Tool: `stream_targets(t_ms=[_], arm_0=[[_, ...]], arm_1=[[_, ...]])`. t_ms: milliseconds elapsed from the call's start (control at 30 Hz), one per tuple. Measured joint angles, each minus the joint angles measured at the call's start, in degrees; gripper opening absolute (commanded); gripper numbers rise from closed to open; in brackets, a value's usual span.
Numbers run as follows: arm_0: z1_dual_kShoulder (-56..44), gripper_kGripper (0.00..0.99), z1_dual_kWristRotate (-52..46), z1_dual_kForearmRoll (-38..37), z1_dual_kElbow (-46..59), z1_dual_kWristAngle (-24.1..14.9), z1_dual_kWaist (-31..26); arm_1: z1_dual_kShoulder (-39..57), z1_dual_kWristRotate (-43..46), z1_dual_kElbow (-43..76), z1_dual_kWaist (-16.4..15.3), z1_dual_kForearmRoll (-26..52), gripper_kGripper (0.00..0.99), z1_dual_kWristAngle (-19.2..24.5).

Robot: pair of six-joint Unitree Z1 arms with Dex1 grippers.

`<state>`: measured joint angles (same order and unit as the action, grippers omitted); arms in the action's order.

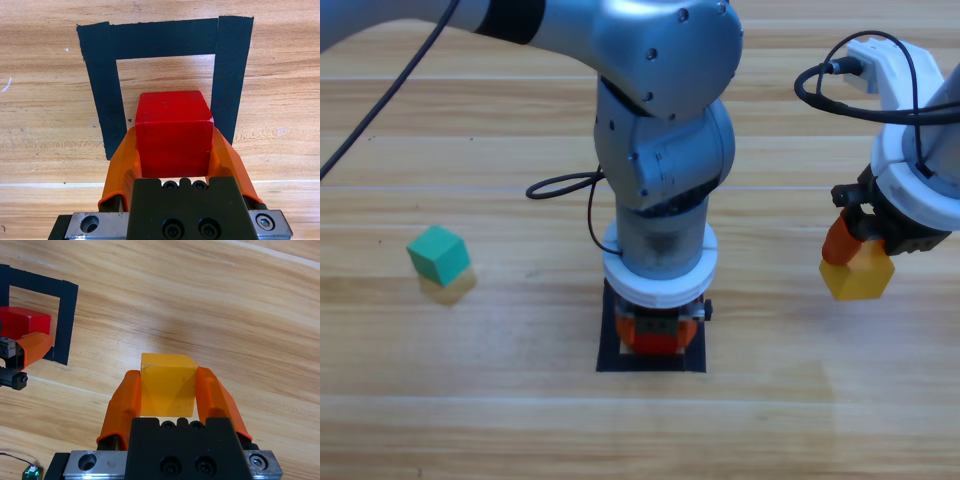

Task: Stack the blocks in the rectangular block: red at the bottom, yellow in the middle, green on top

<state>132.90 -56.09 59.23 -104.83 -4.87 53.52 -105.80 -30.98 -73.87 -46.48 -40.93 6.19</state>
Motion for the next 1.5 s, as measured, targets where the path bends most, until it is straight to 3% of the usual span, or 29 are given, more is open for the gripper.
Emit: stream_targets(t_ms=[133, 300, 367, 900, 1200, 1500], arm_0=[[0.0, 0.373, -0.51, -0.23, 0.07, 0.0, 0.0], [0.0, 0.836, -1.24, -0.83, 0.07, 0.0, 0.0], [0.01, 0.894, -2.15, -0.83, 0.03, 0.0, -0.05], [-0.63, 0.979, -3.72, -0.84, -0.54, -0.04, -0.1], [-17.58, 0.96, -6.47, 4.98, -0.32, -6.08, -1.06], [-37.12, 0.94, 3.03, 5.49, 16.16, -9.57, -5.05]], arm_1=[[0.0, 0.04, 0.0, 0.0, 0.0, 0.0, 0.0], [0.0, 0.16, 0.0, 0.0, 0.0, 0.0, 0.09], [0.0, 0.16, 0.0, 0.0, 0.0, 0.0, 0.11], [0.0, 0.03, -0.64, 0.0, -0.75, 0.0, 0.15], [-2.36, -2.58, -7.64, -1.46, -7.28, 0.0, 1.62], [-9.59, -6.4, -16.6, -6.21, -12.83, 0.0, 2.58]])
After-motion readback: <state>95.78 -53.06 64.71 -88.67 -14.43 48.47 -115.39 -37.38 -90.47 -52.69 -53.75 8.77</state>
